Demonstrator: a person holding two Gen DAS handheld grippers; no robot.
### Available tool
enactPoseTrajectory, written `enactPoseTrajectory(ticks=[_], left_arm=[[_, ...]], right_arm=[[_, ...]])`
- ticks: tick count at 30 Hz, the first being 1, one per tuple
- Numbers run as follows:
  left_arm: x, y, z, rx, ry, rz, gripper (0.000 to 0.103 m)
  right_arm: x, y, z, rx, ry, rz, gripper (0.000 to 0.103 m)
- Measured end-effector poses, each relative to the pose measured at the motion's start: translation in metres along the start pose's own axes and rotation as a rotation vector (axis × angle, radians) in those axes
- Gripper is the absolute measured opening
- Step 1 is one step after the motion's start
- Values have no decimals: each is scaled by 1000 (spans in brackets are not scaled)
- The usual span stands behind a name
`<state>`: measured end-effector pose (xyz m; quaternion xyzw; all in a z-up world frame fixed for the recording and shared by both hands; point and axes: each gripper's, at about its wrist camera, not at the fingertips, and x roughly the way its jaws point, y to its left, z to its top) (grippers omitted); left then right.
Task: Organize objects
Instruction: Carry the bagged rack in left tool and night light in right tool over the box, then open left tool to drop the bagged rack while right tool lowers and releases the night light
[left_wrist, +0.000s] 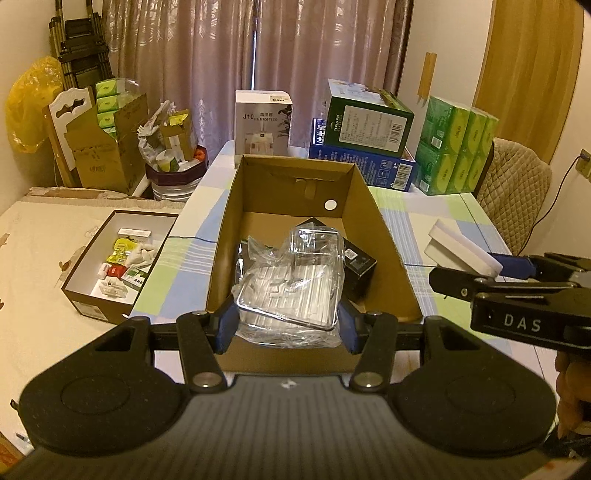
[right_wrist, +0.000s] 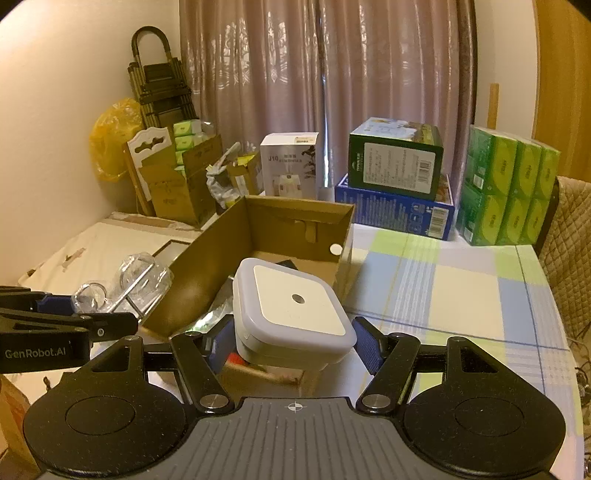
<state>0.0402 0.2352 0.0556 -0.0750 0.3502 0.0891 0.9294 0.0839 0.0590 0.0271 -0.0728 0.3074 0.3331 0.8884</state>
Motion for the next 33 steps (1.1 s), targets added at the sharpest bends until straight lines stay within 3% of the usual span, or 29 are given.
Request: enactPoseTrajectory(ticks=[19, 30, 31, 33], left_arm=[[62, 14, 32, 16, 38, -12, 50], [82, 15, 39, 21, 50, -16, 50], [84, 15, 40, 17, 53, -20, 51], [85, 18, 39, 13, 58, -11, 68]], right_arm=[[54, -10, 11, 25, 62, -6, 64], [65, -9, 13, 26, 67, -1, 64], [66, -9, 13, 27, 67, -2, 64], [66, -9, 14, 30, 68, -2, 64]])
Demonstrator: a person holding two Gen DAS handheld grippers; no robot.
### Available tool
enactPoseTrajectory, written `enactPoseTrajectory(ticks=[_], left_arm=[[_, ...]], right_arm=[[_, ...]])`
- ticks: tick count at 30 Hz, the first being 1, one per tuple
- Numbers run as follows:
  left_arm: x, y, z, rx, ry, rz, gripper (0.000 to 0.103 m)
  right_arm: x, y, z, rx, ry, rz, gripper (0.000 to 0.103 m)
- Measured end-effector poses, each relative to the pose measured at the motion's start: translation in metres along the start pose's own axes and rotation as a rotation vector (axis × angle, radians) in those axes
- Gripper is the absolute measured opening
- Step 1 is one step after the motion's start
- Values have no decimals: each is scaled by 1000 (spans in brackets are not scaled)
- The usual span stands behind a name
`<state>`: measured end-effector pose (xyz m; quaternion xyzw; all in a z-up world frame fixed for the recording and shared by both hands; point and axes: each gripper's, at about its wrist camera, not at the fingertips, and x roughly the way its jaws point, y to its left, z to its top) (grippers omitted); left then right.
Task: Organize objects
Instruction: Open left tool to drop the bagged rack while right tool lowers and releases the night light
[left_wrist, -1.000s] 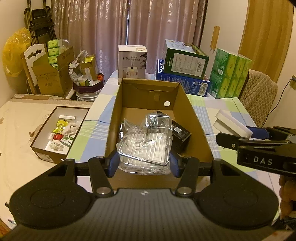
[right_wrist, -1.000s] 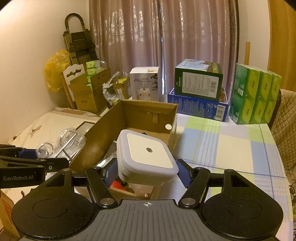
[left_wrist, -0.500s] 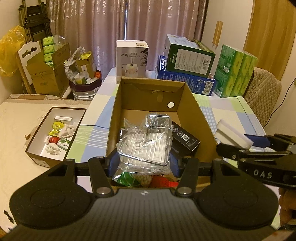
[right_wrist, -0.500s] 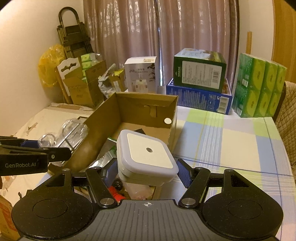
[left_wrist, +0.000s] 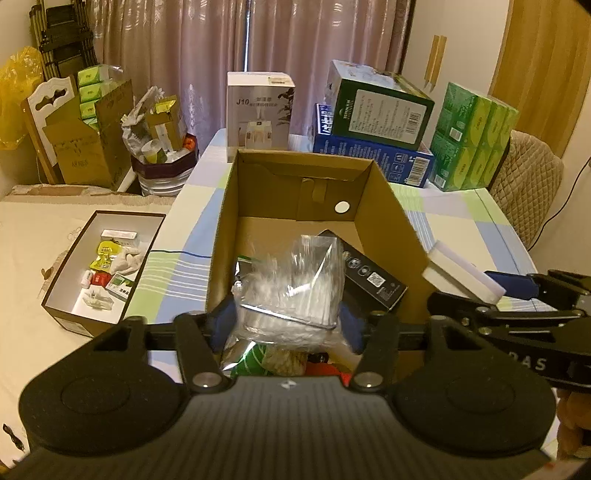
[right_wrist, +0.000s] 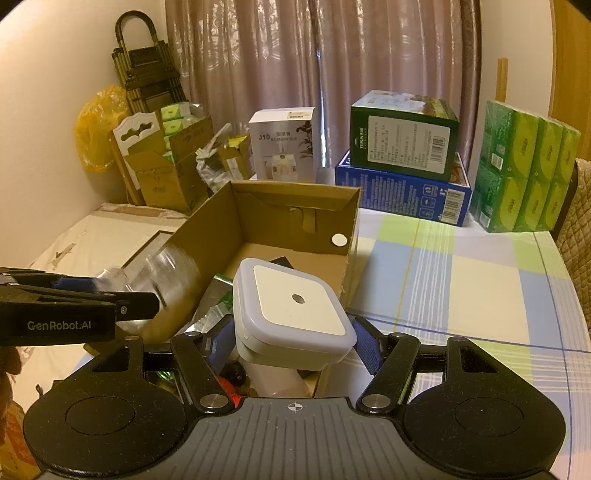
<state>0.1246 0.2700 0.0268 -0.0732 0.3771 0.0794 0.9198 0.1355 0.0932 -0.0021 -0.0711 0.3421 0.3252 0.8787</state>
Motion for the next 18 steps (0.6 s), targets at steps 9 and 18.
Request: enactPoseTrajectory(ticks=[9, 18], left_arm=[[-13, 12, -7, -27, -13, 22, 74], [-23, 13, -17, -26, 0, 33, 74]], right_arm=[[-2, -3, -3, 13, 6, 8, 65], [-10, 0, -5, 18, 2, 18, 65]])
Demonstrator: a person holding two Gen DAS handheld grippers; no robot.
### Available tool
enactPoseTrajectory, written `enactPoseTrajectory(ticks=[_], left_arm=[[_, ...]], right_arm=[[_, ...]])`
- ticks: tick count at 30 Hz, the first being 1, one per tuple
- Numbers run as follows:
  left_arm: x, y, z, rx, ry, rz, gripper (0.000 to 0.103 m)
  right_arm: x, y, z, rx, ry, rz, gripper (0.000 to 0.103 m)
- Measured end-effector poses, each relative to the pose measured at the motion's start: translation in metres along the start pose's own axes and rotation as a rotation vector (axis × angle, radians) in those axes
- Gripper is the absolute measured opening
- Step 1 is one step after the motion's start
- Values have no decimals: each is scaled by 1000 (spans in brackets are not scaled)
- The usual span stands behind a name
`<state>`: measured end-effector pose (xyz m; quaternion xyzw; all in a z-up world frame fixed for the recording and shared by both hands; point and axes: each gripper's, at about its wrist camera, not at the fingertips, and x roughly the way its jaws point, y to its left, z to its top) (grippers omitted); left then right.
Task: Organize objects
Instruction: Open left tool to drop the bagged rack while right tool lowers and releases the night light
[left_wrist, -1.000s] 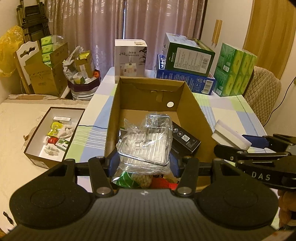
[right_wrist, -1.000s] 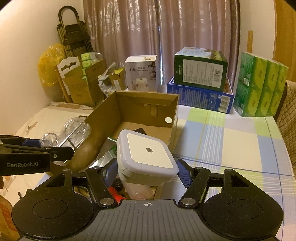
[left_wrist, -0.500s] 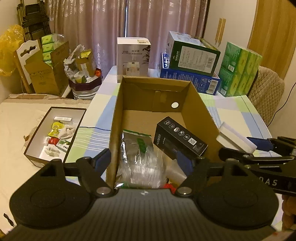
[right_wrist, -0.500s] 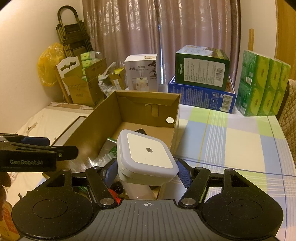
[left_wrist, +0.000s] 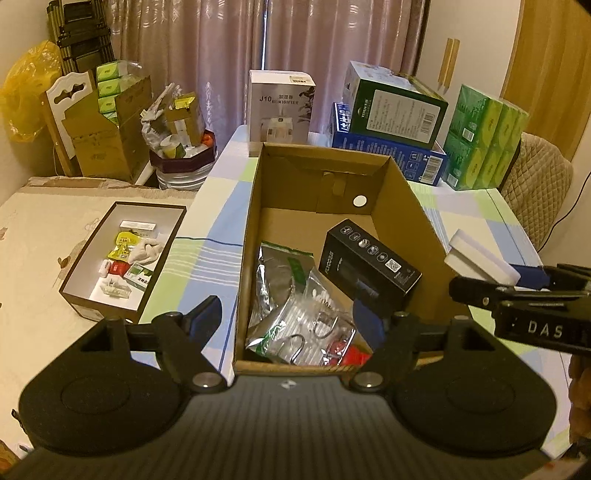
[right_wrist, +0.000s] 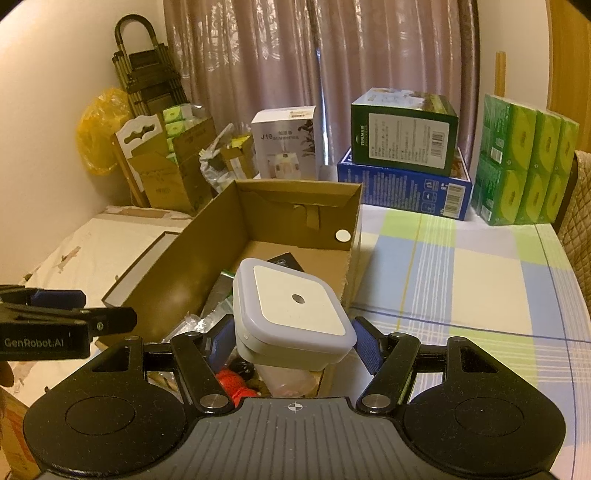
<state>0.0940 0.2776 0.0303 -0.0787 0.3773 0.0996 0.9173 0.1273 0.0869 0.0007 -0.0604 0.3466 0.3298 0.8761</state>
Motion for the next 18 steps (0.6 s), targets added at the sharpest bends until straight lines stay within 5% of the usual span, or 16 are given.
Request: enactPoseTrajectory(ticks=[18], left_arm=[[-4, 2, -4, -2, 2, -4, 76]], right_arm=[[-1, 6, 4, 6, 3, 14, 65]])
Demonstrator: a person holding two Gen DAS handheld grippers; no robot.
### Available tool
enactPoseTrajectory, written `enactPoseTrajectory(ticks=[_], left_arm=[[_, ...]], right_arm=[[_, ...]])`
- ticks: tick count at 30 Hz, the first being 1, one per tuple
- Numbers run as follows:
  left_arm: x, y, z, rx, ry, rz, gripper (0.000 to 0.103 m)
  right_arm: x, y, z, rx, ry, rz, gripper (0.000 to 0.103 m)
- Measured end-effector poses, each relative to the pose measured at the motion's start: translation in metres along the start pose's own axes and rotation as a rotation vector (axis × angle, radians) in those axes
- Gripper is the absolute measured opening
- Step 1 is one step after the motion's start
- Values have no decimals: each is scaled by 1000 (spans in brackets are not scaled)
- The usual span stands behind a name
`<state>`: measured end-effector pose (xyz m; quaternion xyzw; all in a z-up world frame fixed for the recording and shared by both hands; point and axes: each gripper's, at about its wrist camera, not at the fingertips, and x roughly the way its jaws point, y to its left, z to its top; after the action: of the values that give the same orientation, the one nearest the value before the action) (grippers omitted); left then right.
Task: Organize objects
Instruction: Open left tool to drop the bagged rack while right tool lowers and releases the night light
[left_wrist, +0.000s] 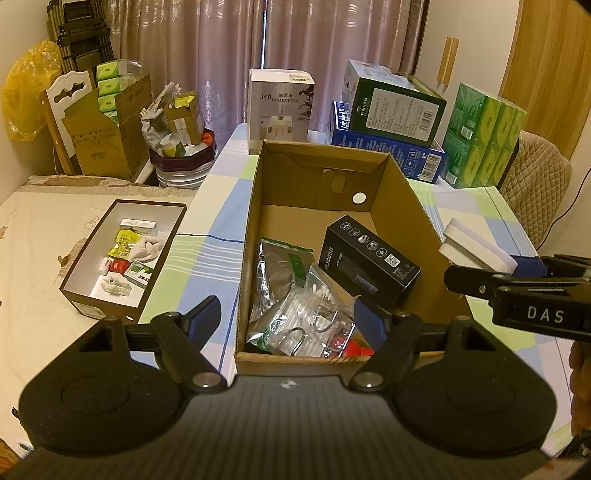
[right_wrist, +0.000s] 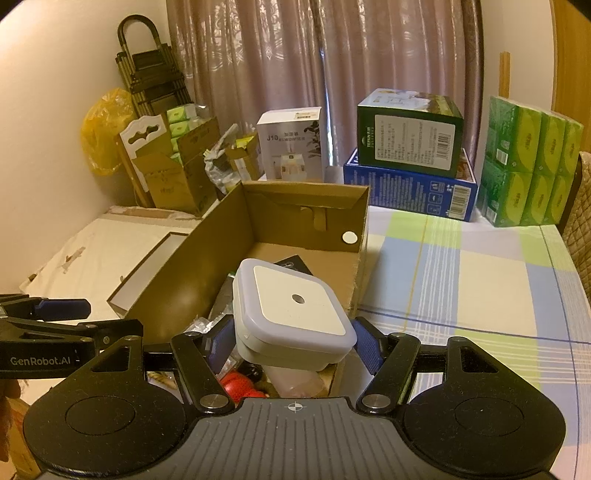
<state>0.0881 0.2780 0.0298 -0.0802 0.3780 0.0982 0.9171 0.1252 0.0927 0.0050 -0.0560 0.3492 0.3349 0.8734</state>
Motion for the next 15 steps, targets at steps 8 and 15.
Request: enactPoseTrajectory(ticks=[8, 15], left_arm=[[5, 4, -2, -2, 8, 5, 76], [5, 5, -7, -5, 8, 21, 80]], right_arm=[[7, -5, 4, 54, -21, 73, 73], [-2, -19, 2, 102, -30, 50, 81]])
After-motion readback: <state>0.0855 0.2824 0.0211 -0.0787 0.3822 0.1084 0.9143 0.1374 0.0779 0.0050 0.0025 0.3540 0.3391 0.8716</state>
